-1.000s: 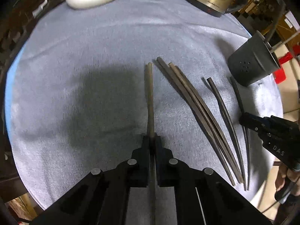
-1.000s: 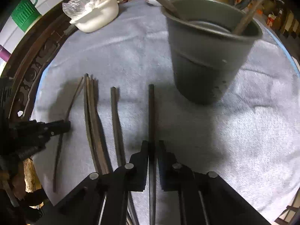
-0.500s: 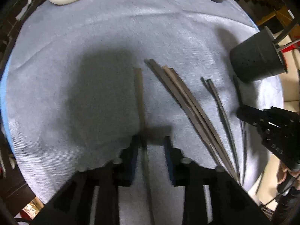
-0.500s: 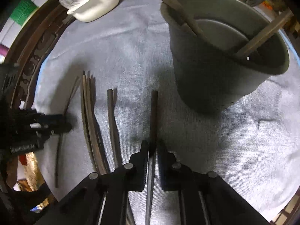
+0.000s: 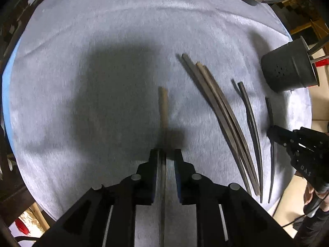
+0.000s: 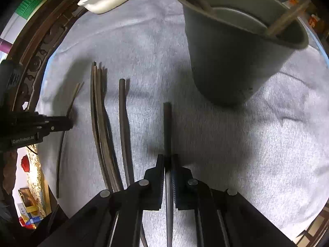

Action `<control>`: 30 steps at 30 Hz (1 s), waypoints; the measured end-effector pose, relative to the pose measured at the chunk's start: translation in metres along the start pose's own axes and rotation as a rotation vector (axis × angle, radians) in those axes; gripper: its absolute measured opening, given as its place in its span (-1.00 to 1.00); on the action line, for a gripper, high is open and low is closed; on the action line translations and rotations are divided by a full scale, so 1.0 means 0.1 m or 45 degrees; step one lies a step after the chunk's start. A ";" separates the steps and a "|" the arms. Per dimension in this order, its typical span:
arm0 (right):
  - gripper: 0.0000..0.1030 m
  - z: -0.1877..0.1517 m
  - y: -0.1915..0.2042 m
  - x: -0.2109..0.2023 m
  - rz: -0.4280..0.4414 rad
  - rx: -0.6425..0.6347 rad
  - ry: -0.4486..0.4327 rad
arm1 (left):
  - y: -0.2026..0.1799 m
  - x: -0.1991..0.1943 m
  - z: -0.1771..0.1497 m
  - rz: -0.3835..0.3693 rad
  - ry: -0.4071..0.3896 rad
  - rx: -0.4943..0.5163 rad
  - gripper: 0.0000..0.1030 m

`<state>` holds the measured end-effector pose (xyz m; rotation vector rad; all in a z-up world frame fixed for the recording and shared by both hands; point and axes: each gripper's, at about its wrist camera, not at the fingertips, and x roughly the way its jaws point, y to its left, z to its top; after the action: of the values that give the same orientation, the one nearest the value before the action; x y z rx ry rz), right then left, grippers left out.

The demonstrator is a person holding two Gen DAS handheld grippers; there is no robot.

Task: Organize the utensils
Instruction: 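Close the right tool on a chopstick while the left tool grasps another, then raise both held chopsticks upright and carry them over the grey cup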

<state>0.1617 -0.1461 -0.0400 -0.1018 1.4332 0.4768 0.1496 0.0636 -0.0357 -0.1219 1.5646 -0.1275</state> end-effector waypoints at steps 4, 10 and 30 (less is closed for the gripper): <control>-0.82 -0.05 0.08 -0.02 -0.014 -0.032 -0.018 | -0.20 0.02 -0.02 0.052 -0.038 0.072 -0.90; -0.86 -0.36 0.10 -0.20 0.051 -0.013 -0.168 | -0.07 -0.19 -0.28 -0.042 -0.174 -0.017 -0.91; -0.86 -1.33 -0.31 -1.47 -0.271 0.366 -1.435 | -0.09 -1.10 -1.16 0.053 -1.352 -0.249 -0.91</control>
<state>0.0416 -0.2582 0.0755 0.2214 0.3589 0.0866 0.0334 0.0722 0.0744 -0.2596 0.5137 0.1177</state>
